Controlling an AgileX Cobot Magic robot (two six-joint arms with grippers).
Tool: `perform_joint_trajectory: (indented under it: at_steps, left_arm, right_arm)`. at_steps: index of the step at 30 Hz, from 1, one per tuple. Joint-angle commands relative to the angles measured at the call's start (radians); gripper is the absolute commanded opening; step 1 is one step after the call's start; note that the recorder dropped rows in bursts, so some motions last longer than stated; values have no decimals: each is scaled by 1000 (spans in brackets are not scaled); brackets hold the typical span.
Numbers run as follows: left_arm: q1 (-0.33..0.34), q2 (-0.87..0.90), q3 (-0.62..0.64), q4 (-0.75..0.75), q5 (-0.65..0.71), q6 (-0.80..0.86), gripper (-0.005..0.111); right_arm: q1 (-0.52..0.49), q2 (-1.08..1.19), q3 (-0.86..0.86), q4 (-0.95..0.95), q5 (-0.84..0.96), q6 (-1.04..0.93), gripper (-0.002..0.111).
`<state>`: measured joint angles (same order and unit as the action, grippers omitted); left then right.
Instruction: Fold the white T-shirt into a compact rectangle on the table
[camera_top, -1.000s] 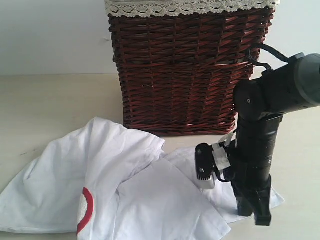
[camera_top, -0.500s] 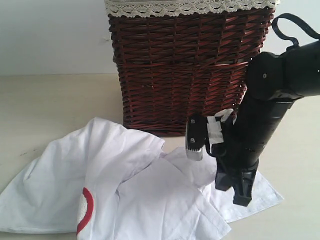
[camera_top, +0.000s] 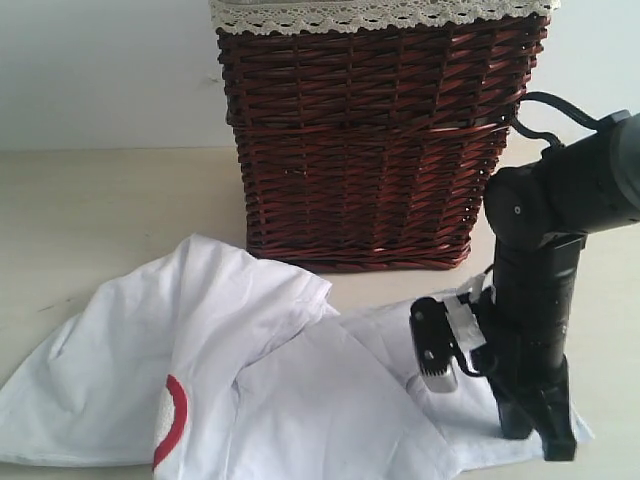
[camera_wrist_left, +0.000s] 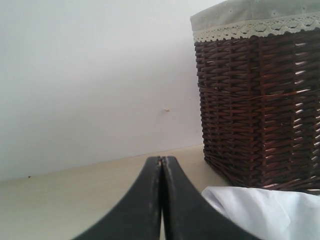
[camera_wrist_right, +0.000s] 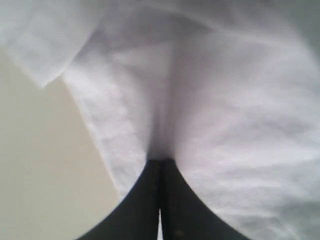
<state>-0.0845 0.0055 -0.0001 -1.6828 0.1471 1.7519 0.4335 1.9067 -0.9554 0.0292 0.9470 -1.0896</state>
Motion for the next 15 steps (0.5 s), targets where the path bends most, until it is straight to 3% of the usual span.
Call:
perform_joint_trajectory:
  at_steps: [1,9,15]
  left_arm:
    - [-5,-6,0,-1,3,-1,0]
    - [-5,-6,0,-1,3,0,0]
    - [-5,-6,0,-1,3,-2,0]
  right_arm:
    - [-4,1,43,-2,123,-79,0]
    - [-4,-109,71,100,216,-197,0]
    - [-4,-262,71,310,102,-217,2]
